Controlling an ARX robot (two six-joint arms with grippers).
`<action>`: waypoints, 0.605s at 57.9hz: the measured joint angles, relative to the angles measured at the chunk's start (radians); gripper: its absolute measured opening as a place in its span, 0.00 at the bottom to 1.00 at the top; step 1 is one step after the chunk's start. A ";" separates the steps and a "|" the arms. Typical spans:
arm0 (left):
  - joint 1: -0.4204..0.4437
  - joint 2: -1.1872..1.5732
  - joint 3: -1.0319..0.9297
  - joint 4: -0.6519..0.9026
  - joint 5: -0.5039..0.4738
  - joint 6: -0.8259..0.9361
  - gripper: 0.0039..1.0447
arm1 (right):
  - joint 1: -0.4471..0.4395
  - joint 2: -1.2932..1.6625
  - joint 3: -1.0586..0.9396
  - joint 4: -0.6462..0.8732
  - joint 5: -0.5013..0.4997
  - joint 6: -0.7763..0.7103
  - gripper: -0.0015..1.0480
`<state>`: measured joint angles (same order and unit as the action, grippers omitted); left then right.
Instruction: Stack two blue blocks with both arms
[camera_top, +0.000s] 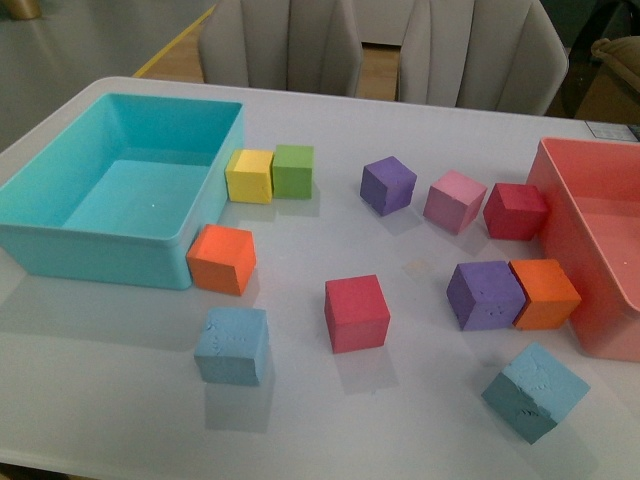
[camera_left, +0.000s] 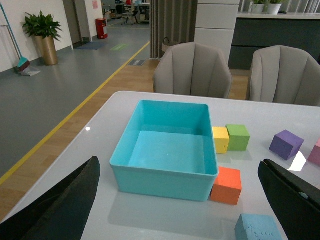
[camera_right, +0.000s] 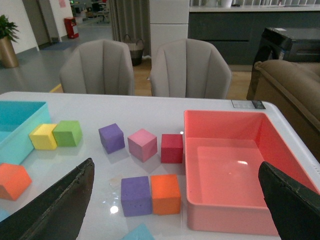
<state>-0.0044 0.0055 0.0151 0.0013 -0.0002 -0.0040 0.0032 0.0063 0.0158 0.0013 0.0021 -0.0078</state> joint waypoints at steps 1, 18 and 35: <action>0.000 0.000 0.000 0.000 0.000 0.000 0.92 | 0.000 0.000 0.000 0.000 0.000 0.000 0.91; 0.000 0.000 0.000 0.000 0.000 0.000 0.92 | 0.000 0.000 0.000 0.000 0.000 0.000 0.91; 0.000 0.000 0.000 0.000 0.000 0.000 0.92 | 0.000 0.000 0.000 0.000 0.000 0.000 0.91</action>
<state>-0.0044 0.0055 0.0151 0.0013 -0.0002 -0.0040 0.0032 0.0063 0.0158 0.0013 0.0021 -0.0078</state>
